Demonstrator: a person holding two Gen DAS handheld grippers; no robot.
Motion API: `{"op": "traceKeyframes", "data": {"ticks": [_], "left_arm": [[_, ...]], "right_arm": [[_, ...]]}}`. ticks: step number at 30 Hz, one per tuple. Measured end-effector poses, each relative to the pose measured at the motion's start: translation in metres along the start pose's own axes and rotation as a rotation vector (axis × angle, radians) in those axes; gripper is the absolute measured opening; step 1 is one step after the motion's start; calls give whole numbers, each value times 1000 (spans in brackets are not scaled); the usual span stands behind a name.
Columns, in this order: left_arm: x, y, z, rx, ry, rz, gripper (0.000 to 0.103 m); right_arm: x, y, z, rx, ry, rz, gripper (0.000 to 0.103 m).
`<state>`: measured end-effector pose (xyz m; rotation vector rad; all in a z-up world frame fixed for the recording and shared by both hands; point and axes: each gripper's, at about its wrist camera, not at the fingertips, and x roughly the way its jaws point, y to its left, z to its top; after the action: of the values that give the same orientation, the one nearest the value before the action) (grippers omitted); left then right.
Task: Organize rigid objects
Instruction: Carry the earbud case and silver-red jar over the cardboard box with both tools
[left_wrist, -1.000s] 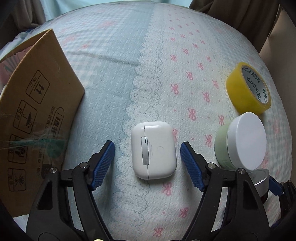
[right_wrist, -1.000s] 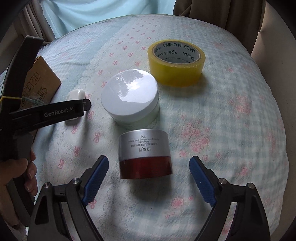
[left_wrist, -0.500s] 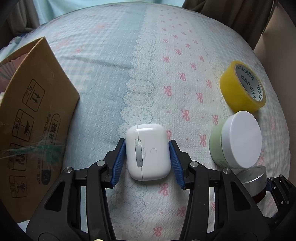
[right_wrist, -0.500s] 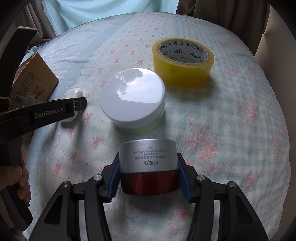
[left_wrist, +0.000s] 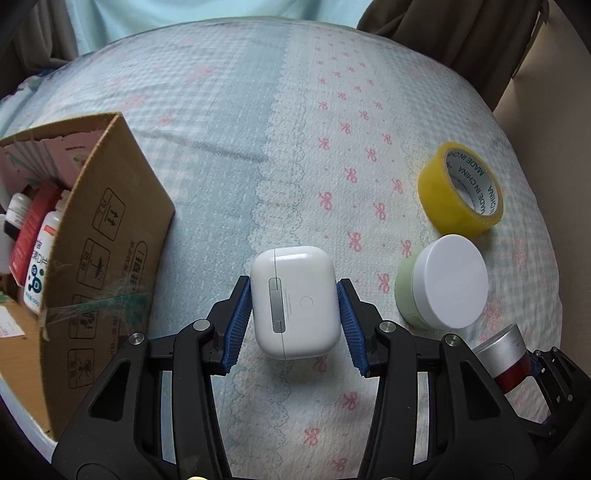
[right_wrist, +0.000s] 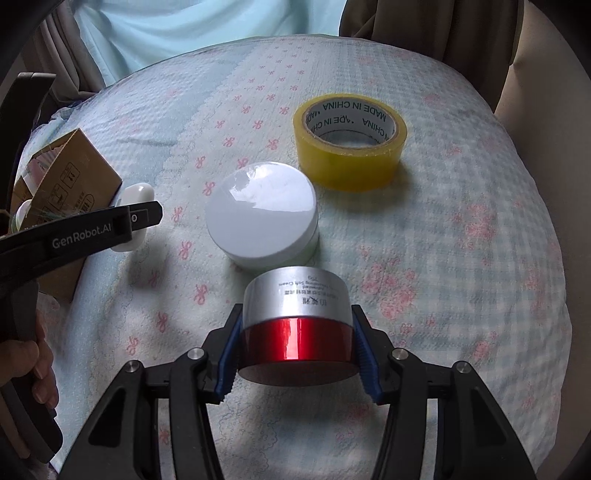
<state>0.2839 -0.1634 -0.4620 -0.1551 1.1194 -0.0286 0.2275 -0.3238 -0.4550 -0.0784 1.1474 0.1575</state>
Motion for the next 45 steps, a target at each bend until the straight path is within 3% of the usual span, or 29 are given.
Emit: {"op": "traceKeyframes", "data": {"ticks": [6, 13, 20, 25, 35, 45], "left_arm": [[-43, -2, 7, 5, -35, -31, 43], [-138, 1, 25, 22, -113, -76, 43], [-236, 17, 41, 46, -177, -93, 43], [-287, 46, 50, 42, -215, -74, 43], [-331, 143, 72, 31, -244, -66, 43], [-320, 261, 103, 125, -191, -93, 43]], "right_arm": [[-39, -3, 4, 35, -50, -7, 50], [-119, 5, 24, 74, -142, -18, 50], [-212, 33, 51, 57, -208, -20, 50], [-253, 65, 73, 32, -234, 31, 50], [-274, 156, 99, 37, -246, 89, 50], [-252, 249, 121, 180, -188, 55, 50]]}}
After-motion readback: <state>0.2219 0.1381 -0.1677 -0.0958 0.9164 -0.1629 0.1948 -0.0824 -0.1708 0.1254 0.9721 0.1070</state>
